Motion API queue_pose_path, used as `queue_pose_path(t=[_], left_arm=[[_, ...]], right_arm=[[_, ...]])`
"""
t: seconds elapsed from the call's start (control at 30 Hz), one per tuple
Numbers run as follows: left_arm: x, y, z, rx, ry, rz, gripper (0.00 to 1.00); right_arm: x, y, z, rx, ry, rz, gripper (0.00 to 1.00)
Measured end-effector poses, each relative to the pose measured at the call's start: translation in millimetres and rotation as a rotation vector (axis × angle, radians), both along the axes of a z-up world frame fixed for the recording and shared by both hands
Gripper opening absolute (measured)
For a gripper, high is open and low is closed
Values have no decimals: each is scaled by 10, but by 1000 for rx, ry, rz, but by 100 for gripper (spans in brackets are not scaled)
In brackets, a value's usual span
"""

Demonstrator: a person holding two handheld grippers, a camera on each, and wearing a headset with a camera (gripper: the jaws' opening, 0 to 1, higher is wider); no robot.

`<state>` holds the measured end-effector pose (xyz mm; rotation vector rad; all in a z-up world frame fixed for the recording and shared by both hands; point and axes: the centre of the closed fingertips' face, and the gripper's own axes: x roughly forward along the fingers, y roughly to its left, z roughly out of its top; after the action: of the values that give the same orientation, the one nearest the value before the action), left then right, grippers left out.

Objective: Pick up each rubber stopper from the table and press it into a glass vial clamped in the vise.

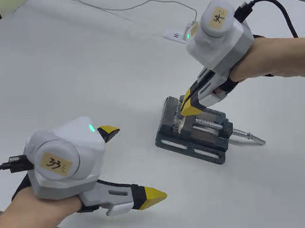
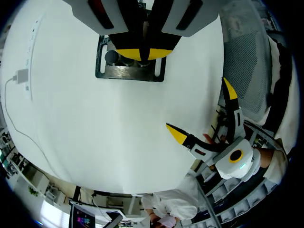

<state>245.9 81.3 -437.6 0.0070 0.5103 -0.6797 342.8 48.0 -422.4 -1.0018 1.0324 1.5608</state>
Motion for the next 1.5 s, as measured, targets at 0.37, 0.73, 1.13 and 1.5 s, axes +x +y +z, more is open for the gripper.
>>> queue_pose_path(t=[0.37,0.73,1.13,1.5], left_arm=[[30,-45,-1,-7,1,-10,93],[71,-104,-10,-17,3,-18,92],[139,-127,-28,-32,5,-14,92],[207,-188,-49,-37,12,-25,92]], right_arm=[[-28,13,-24,-54,-41,21,0],[-48,-7,-47,-113,-60,38,0],[-28,2,-66,-108,-55,25,0],[12,-15,-88,-139,0,-55,0]])
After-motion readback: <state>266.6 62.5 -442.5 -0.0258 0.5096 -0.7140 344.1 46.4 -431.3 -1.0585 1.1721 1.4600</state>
